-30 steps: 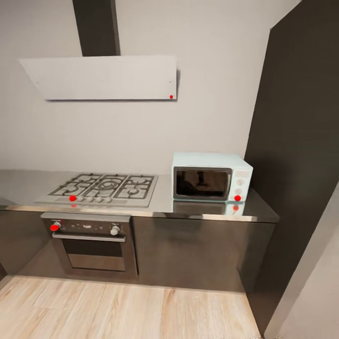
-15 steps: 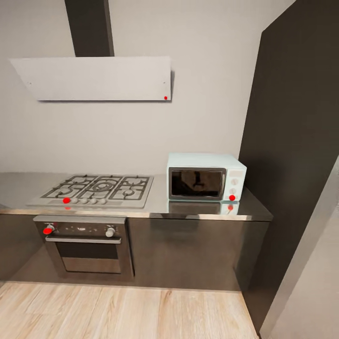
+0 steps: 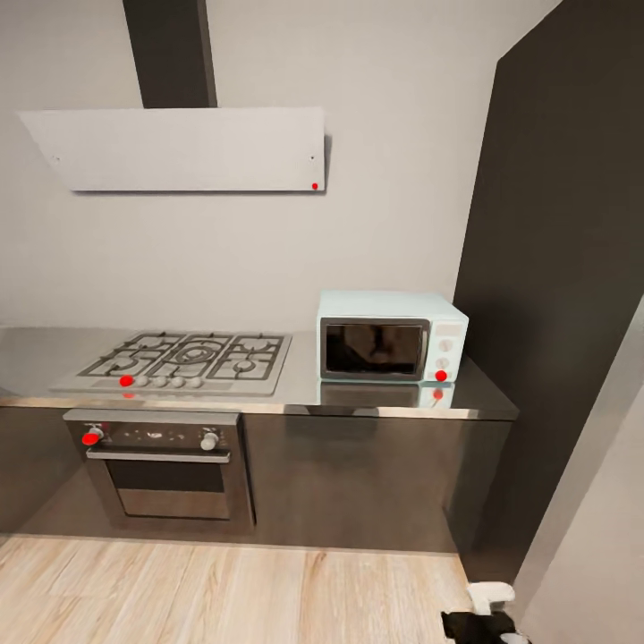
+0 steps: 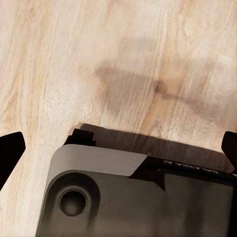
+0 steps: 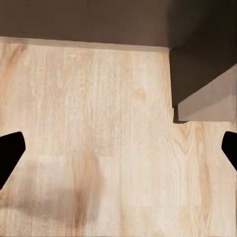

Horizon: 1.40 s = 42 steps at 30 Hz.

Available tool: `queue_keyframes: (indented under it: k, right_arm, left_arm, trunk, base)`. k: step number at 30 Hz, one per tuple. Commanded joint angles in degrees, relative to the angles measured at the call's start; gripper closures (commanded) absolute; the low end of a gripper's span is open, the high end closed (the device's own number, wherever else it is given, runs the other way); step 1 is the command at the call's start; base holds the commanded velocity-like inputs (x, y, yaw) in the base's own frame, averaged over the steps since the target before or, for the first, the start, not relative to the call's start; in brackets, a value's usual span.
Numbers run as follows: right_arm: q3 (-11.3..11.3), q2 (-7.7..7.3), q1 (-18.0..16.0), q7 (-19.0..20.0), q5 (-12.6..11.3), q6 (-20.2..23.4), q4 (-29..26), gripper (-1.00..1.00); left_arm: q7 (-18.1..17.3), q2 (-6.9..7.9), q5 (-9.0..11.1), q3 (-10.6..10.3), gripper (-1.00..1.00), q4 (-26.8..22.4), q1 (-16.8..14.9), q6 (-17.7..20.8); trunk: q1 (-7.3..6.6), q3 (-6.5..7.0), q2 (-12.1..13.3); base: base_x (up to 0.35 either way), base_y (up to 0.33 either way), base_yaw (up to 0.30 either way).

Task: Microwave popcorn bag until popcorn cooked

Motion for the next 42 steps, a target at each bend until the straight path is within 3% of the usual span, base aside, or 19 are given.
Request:
queue_keyframes:
  k: [1, 5, 10, 13, 18, 22, 26, 29, 31, 34, 38, 42]
  right_arm:
    - [0.01, 0.0, 0.19, -0.21, -0.05, 4.19, -5.2, -1.0]
    - [-0.06, 0.0, -0.81, -0.33, -0.5, 17.05, -18.43, -1.0]
    - [-0.11, 0.0, -7.68, -0.74, -0.43, 29.37, -31.9, -1.0]
    - [-0.21, 0.0, -13.56, -0.76, -0.44, 32.76, -33.59, -1.0]
    - [-0.32, -0.08, -27.01, -1.93, -0.14, 35.06, -33.94, -1.0]
    - [-0.39, -0.18, -33.39, -2.48, -0.03, 36.85, -33.96, -1.0]
    - [-0.55, 0.07, -35.73, -2.82, 0.23, 34.76, -33.89, -1.0]
    - [-0.52, 0.23, -35.75, -3.24, -0.13, 25.66, -32.48, -1.0]
    - [-0.58, 1.23, -35.57, -3.88, -0.28, 19.77, -27.83, -1.0]
    - [-0.6, 1.8, -35.52, -4.12, -0.28, 14.58, -24.54, -1.0]
    - [-0.6, 1.92, -35.51, -5.02, -0.35, 12.79, -21.97, -1.0]
    - [-0.61, 1.67, -35.51, -5.46, -0.37, 8.81, -15.27, -1.0]
  left_arm:
    - [-0.1, -0.02, 0.58, -0.48, -1.0, 0.08, -0.04, -0.24]
    - [-0.1, 0.0, 0.58, -0.48, -1.0, 0.08, -0.06, -0.25]
    - [-0.02, -0.08, 0.5, -0.48, -1.0, 0.08, -0.05, -0.25]
    - [-0.01, -0.12, 0.5, -0.48, -1.0, 0.08, -0.04, -0.25]
    - [-0.01, -0.43, 0.11, -0.56, -1.0, 0.0, -0.03, -0.33]
    - [-0.01, -0.44, -0.08, -0.59, -1.0, 0.04, -0.04, -0.3]
    - [-0.06, -0.46, -0.24, -0.65, -1.0, 0.04, -0.06, -0.32]
    - [-0.09, -0.46, -0.25, -0.66, -1.0, 0.05, -0.05, -0.33]
    - [-0.1, -0.42, -0.22, -0.66, -1.0, 0.04, -0.05, -0.31]
    - [-0.1, -0.46, -0.27, -0.66, -1.0, 0.05, -0.04, -0.29]
    - [-0.08, -0.42, -0.29, -0.66, -1.0, 0.03, -0.03, -0.33]
    - [-0.02, -0.4, -0.22, -0.66, -1.0, 0.01, -0.07, -0.34]
  trunk:
    - [0.0, -0.08, -0.04]
    - [0.0, -0.08, -0.04]
    - [0.0, -0.08, -0.04]
    - [0.0, -0.08, -0.04]
    - [0.0, -0.08, -0.04]
    - [0.0, -0.08, -0.04]
    - [0.0, -0.08, -0.04]
    - [0.0, -0.08, -0.04]
    - [0.0, -0.08, -0.04]
    - [0.0, -0.08, -0.04]
    - [0.0, -0.08, -0.04]
    - [0.0, -0.08, -0.04]
  base:
    - [0.0, 0.0, 0.0]
    - [0.0, 0.0, 0.0]
    - [0.0, 0.0, 0.0]
    - [0.0, 0.0, 0.0]
    - [0.0, 0.0, 0.0]
    - [0.0, 0.0, 0.0]
    - [0.0, 0.0, 0.0]
    - [0.0, 0.0, 0.0]
    - [0.0, 0.0, 0.0]
    - [0.0, 0.0, 0.0]
    - [0.0, 0.0, 0.0]
    - [0.0, 0.0, 0.0]
